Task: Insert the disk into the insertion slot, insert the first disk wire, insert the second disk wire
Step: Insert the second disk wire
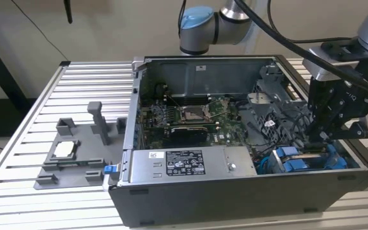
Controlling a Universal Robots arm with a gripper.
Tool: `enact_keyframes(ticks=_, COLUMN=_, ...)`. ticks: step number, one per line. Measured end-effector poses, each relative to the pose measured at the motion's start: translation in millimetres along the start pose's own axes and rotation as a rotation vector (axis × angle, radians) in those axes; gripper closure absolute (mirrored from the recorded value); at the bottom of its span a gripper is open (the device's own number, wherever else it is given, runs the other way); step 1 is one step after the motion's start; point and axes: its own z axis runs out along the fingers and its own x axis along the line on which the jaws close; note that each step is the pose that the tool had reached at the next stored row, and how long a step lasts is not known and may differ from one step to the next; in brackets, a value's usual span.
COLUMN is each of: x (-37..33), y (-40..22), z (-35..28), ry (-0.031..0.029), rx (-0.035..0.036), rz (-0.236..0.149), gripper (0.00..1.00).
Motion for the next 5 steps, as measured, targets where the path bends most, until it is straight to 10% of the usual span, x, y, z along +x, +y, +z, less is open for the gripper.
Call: enact_keyframes(ticks=5, x=0.0, y=0.0, z=-0.2, ry=0.0002, rx=0.0, rz=0.0, gripper=0.76)
